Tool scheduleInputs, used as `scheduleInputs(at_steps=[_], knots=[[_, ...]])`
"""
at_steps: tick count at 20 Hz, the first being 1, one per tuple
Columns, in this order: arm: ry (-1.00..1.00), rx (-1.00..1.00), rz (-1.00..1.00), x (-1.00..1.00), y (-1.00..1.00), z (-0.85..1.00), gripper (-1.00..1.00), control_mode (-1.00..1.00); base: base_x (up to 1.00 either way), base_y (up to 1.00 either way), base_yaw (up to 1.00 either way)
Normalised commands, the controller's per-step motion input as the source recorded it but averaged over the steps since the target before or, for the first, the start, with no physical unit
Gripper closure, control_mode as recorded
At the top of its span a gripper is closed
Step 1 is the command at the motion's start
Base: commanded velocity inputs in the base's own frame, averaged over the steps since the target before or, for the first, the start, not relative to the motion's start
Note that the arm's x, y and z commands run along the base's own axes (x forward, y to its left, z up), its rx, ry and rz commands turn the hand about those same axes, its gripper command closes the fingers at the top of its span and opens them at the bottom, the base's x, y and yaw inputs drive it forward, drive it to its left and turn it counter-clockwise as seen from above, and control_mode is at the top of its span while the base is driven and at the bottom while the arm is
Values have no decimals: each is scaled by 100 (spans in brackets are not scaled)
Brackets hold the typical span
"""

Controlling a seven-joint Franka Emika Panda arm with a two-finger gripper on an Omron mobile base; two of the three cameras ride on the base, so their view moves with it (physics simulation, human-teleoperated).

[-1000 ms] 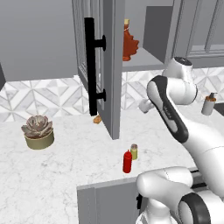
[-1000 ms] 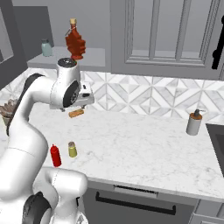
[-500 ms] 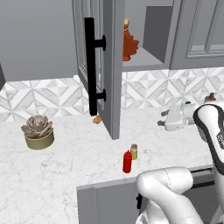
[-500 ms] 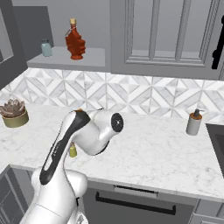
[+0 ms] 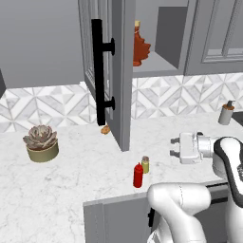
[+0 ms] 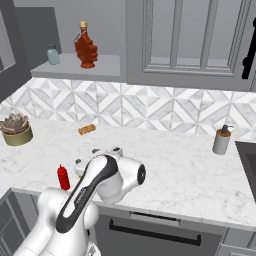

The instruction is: Put the shaker and condiment bottle from the counter next to their counterparts in the cabinet.

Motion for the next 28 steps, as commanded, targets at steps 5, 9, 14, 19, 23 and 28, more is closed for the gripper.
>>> scheduleInputs(at_steps=[5,9,14,19,23,28], knots=[[14,-17,26,0,0,-40,-100,-100,0,0,0],[-1,7,13,8,1,-4,-100,-100,0,0,0],[-2,11,34,39,12,-10,-100,-100,0,0,0],[0,0,1,0,1,0,-100,-100,0,0,0],[9,-13,3,1,-1,-19,-100,-100,0,0,0],[6,-6,1,1,0,-10,-100,-100,0,0,0]])
